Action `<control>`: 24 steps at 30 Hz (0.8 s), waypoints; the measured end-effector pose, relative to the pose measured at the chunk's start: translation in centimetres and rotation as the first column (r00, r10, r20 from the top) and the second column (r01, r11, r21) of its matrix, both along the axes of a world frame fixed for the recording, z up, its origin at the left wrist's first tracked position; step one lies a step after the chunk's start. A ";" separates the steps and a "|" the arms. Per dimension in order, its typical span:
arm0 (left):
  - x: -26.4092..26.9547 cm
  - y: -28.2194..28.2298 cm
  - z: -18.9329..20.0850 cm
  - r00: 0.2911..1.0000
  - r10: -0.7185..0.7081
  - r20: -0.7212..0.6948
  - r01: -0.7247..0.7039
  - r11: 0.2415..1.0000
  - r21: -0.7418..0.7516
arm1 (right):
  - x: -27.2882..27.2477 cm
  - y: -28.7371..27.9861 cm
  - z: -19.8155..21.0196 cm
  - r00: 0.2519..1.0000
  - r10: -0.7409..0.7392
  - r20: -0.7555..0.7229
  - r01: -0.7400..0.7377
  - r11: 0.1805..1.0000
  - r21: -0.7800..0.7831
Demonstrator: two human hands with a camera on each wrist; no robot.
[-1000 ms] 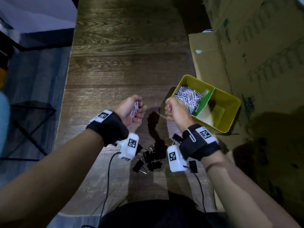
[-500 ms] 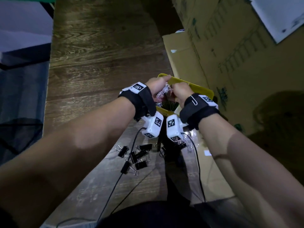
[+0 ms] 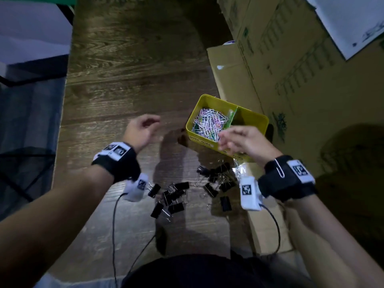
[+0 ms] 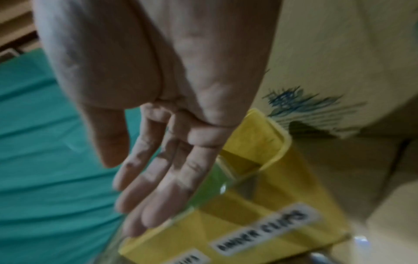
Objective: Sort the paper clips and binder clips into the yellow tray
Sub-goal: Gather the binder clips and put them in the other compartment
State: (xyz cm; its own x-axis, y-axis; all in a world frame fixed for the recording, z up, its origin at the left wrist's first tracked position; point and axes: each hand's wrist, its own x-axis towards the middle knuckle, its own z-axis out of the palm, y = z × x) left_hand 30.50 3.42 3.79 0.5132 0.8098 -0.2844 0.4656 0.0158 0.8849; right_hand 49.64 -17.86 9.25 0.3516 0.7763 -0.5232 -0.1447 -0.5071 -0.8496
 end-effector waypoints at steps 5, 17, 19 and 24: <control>-10.1 3.9 -4.5 0.858 0.110 -0.502 0.076 0.939 0.335 | -2.8 -4.5 -3.6 0.934 0.234 0.270 -0.215 0.972 -0.100; -13.1 -3.3 -9.7 0.714 -0.123 -0.690 0.359 0.909 0.209 | -9.6 -5.4 -12.9 0.434 0.745 0.508 -0.485 0.668 -0.564; -11.9 -5.9 -9.7 0.725 -0.222 -0.652 0.439 0.878 0.189 | -10.8 -4.3 -13.0 0.433 0.743 0.510 -0.501 0.669 -0.549; -8.6 -10.0 -8.5 0.784 -0.367 -0.500 0.476 0.873 0.105 | -12.5 -2.4 -13.0 0.468 0.702 0.537 -0.509 0.711 -0.485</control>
State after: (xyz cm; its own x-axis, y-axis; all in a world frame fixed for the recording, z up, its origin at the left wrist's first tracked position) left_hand 21.93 -6.58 -4.74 0.6746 0.6096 -0.4162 0.7249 -0.4411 0.5291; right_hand 37.15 -20.24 -3.79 0.1469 0.8230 -0.5488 0.8038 -0.4226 -0.4186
